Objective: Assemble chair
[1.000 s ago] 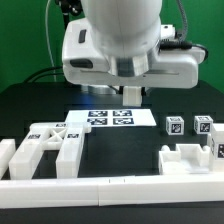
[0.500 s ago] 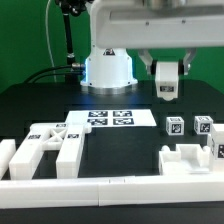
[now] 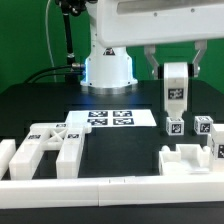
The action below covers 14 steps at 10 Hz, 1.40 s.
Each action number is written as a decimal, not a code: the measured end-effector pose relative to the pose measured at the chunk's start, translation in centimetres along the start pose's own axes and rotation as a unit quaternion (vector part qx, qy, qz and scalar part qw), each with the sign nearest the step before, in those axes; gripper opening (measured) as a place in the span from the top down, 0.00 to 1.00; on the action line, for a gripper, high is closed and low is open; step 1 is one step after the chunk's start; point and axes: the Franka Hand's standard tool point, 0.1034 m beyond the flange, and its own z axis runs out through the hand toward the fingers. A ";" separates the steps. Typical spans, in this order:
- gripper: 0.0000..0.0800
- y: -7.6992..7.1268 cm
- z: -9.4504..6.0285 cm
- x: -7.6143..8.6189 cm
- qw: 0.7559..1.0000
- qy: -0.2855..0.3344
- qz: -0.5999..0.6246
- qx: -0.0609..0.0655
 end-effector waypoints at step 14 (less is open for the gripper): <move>0.64 1.1 3.3 -0.1 0.991 0.132 -0.013 -0.002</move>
Offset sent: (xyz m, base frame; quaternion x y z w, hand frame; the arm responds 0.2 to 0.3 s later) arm 0.0005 -0.0079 -0.0146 -0.0241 0.1651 0.0181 0.9858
